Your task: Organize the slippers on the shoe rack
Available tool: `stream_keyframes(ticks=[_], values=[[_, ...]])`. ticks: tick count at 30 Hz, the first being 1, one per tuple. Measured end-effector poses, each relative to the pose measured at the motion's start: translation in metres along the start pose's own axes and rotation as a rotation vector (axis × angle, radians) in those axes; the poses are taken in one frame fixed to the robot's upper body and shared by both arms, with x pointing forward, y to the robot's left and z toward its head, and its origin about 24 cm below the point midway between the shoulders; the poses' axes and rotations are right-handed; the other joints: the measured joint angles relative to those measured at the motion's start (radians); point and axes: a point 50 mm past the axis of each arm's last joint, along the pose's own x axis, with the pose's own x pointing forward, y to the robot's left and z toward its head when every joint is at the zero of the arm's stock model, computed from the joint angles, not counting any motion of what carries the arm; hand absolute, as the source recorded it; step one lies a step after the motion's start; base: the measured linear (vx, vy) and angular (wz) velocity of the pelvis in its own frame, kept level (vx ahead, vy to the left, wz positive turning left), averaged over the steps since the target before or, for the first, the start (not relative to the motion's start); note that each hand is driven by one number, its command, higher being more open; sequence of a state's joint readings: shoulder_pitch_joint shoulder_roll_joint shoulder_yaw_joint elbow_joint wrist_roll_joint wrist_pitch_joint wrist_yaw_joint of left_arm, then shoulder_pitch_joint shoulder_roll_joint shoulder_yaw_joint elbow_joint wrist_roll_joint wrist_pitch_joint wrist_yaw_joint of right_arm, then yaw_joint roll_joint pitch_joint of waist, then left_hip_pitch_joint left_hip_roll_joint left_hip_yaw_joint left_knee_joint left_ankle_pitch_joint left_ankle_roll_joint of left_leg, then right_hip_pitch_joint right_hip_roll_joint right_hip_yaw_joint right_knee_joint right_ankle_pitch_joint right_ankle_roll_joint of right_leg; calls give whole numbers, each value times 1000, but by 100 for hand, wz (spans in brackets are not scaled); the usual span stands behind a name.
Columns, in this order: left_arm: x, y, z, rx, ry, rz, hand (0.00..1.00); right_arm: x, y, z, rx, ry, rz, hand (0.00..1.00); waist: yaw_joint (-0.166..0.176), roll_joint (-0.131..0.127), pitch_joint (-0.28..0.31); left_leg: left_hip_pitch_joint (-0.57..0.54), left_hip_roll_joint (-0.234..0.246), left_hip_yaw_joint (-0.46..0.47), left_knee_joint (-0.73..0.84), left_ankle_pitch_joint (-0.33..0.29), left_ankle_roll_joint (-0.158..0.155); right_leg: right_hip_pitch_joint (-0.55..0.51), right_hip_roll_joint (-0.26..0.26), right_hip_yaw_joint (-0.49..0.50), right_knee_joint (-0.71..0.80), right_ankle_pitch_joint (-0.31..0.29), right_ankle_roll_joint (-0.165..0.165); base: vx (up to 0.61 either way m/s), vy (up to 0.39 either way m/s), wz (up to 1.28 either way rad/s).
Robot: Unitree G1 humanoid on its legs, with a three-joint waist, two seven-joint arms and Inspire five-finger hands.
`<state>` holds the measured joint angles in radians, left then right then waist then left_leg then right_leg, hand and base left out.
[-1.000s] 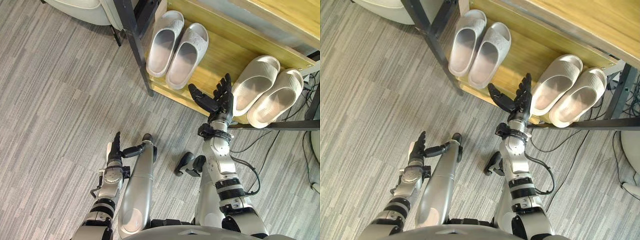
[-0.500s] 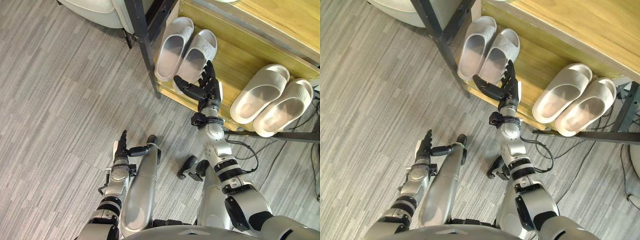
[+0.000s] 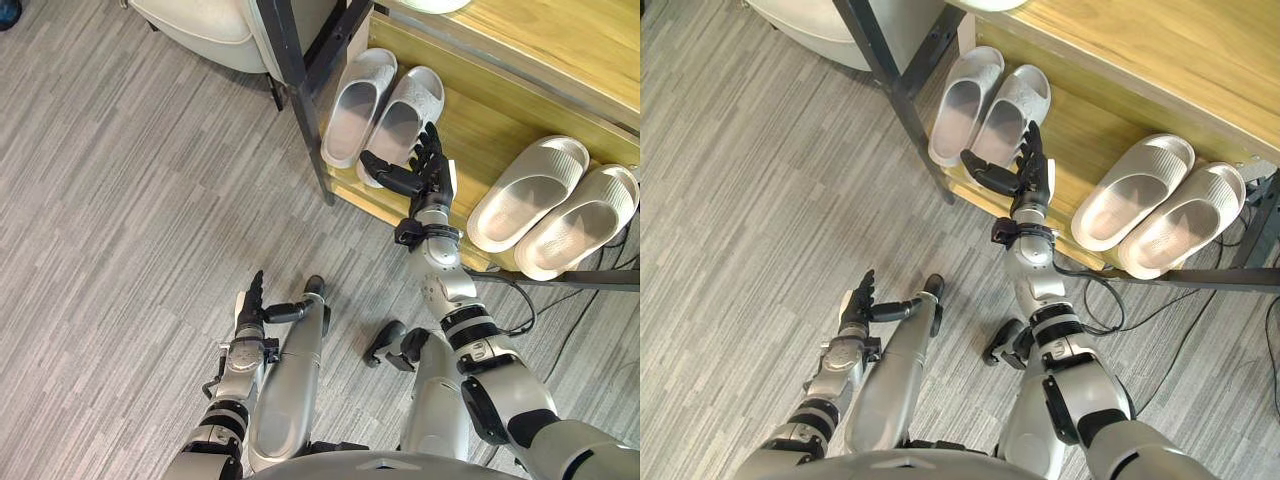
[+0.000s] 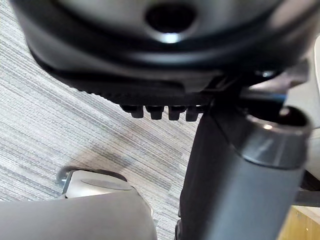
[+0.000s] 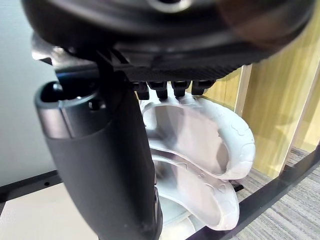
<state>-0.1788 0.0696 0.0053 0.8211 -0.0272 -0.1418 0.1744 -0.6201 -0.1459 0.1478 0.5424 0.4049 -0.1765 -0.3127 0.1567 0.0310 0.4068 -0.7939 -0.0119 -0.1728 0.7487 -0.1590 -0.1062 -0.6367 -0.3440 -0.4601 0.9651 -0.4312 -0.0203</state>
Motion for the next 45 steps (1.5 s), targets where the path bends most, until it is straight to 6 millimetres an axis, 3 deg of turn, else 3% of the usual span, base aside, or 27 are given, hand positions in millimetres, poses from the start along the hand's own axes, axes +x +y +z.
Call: stream_keyframes(ticks=[7, 12, 17, 24, 30, 32, 36, 42, 45], values=[[-1, 2, -7, 8, 35, -3, 100, -5, -8, -5, -17, 10, 8, 100, -3, -2, -2, 45, 12, 22, -26, 0, 0, 31, 11, 14, -28, 10, 4, 33, 23, -8], [-2, 4, -11, 24, 49, -8, 100, -21, -17, -14, -20, 19, -2, 100, -12, -8, -3, 100, 25, 36, -54, 1, 2, 81, 26, 20, -70, 24, 11, 40, 24, -10], [-10, 4, -23, 41, 77, -34, 100, -47, -18, -23, -12, 17, 14, 100, -33, -17, -6, 209, 39, 67, -129, 9, 14, 170, 48, 37, -150, 54, 25, 34, 24, -17], [-20, 2, -50, 188, 169, -117, 100, -101, -37, -65, -190, 156, 76, 100, -75, -68, -62, 409, 63, 109, -367, 80, 24, 330, 113, 49, -394, 152, 49, 96, 37, -17], [-34, 4, -77, 260, 275, -150, 100, -148, -67, -111, -290, 391, 67, 100, -114, -53, -125, 554, 64, 133, -511, 116, 33, 469, 146, 53, -570, 221, 79, 122, 55, -12], [-42, 2, -87, 266, 306, -167, 100, -177, -84, -132, -347, 528, 55, 100, -119, -37, -154, 626, 63, 146, -585, 139, 33, 533, 162, 60, -651, 255, 90, 105, 40, -17], [-52, 1, -100, 283, 350, -181, 100, -210, -100, -159, -383, 718, 42, 100, -137, -12, -198, 701, 67, 166, -682, 175, 32, 589, 183, 74, -740, 301, 95, 45, 12, -17], [-59, -3, -106, 293, 365, -206, 100, -249, -112, -181, -374, 901, 0, 100, -143, -5, -232, 766, 74, 173, -741, 199, 30, 658, 209, 82, -833, 351, 94, -29, 5, -6], [-60, -9, -102, 280, 331, -240, 100, -257, -118, -185, -362, 949, -32, 100, -143, 0, -238, 787, 74, 183, -766, 212, 33, 674, 218, 92, -863, 373, 93, -56, 13, -10]])
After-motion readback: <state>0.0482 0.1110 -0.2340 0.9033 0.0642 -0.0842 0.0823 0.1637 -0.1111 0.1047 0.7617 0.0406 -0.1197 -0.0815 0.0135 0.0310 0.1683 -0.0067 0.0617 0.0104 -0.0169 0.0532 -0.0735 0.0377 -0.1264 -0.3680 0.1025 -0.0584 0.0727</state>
